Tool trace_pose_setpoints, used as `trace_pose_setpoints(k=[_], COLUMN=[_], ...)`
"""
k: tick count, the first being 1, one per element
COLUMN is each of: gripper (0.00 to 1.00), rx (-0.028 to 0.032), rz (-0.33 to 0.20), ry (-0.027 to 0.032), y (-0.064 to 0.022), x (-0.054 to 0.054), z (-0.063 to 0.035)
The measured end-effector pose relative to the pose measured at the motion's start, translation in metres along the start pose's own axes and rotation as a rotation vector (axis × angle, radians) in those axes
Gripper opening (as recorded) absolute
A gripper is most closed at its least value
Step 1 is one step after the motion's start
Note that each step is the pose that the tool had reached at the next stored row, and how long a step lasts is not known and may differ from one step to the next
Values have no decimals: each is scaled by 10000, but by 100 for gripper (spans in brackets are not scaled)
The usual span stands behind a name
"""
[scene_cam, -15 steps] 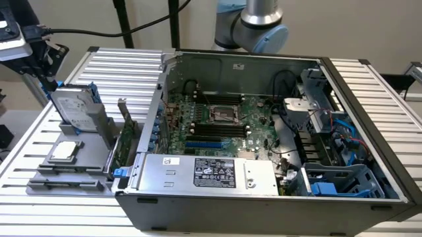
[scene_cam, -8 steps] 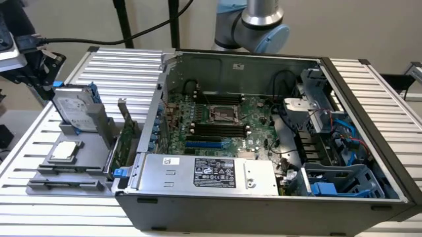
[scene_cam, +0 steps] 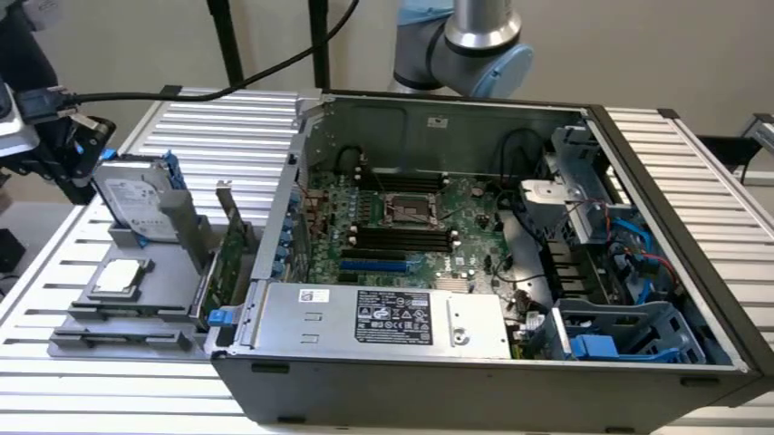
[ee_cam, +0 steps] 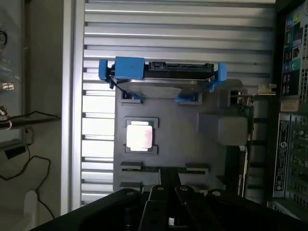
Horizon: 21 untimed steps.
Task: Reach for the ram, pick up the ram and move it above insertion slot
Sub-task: 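Reach for the ram, then pick up the ram and move it above insertion slot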
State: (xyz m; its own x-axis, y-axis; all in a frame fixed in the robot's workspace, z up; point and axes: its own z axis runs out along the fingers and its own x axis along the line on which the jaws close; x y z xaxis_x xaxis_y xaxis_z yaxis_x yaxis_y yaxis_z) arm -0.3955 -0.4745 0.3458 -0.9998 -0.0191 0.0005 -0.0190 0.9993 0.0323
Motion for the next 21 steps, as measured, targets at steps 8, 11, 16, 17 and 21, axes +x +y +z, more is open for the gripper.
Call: trace_pose_setpoints(k=[8, 11, 16, 17, 21], gripper=[11, 11, 11, 11, 11], rx=[14, 25, 41, 41, 41], rz=[-1, 1, 0, 0, 0], ry=[1, 1, 2, 2, 2], y=[-327, -435, -521, -522, -522], x=[-22, -34, -58, -58, -58], z=[82, 117, 144, 145, 144])
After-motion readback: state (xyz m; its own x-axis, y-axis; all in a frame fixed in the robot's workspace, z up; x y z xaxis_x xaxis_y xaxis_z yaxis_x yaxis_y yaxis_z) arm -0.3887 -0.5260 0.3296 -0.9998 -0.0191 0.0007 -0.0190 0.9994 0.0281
